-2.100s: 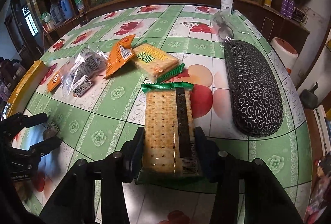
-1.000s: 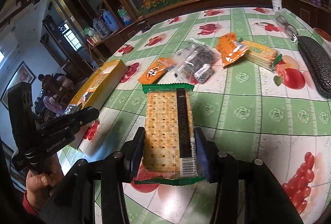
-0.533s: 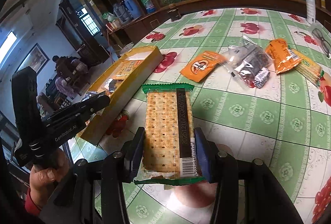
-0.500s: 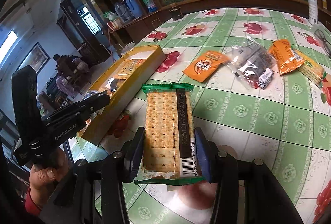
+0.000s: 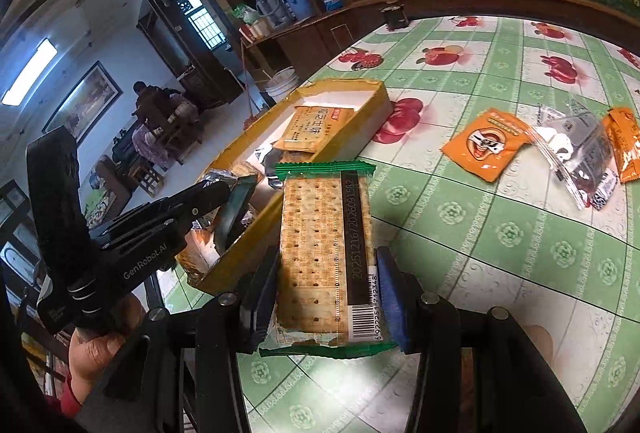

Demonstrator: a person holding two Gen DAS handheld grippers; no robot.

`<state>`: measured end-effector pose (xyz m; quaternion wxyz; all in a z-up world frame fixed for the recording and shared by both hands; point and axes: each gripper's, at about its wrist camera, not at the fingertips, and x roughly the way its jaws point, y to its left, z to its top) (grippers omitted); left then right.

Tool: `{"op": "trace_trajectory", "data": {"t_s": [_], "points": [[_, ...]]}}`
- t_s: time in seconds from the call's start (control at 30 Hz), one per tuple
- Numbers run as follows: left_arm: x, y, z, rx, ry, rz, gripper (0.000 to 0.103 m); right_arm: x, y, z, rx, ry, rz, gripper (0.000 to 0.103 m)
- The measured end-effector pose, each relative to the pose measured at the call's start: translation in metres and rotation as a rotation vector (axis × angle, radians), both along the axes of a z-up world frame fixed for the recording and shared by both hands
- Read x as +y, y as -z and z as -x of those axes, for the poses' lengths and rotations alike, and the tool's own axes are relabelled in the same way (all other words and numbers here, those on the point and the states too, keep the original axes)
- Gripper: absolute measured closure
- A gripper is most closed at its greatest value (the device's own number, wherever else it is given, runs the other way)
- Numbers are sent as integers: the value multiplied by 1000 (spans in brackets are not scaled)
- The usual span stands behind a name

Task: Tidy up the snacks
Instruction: 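Carry the white-blue bar and cracker pack over the tray with both tools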

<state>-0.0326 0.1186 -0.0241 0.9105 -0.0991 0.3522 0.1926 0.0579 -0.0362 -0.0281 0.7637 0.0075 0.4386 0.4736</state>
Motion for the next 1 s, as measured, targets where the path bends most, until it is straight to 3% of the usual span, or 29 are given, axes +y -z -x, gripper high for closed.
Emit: {"op": "trace_trajectory", "data": {"t_s": [0.37,1.0], "points": [[28,7,14,7,-68,1,86,68,-8,8,-12,-102,-18,56],[61,17,20,48,-150,-48,86,154,0,-11,-75,-101,11,56]]}}
